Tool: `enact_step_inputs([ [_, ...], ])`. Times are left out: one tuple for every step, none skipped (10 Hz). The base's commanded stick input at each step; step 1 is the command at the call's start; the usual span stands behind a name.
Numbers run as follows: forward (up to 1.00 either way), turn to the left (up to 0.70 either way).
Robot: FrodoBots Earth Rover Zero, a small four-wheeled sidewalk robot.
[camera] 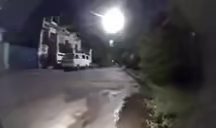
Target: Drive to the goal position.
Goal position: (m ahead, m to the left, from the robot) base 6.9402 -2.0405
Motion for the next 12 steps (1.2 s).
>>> enact_step_inputs([
  [0.3,0.0],
  [0.3,0.0],
  [0.3,0.0],
  [0.3,0.0],
  [0.3,0.0],
  [0.3,0.0],
  [0.3,0.0],
  [0.3,0.0],
  [0.3,0.0],
  [0.33,0.0],
  [0.5,0.0],
  [0.5,-0.15],
])
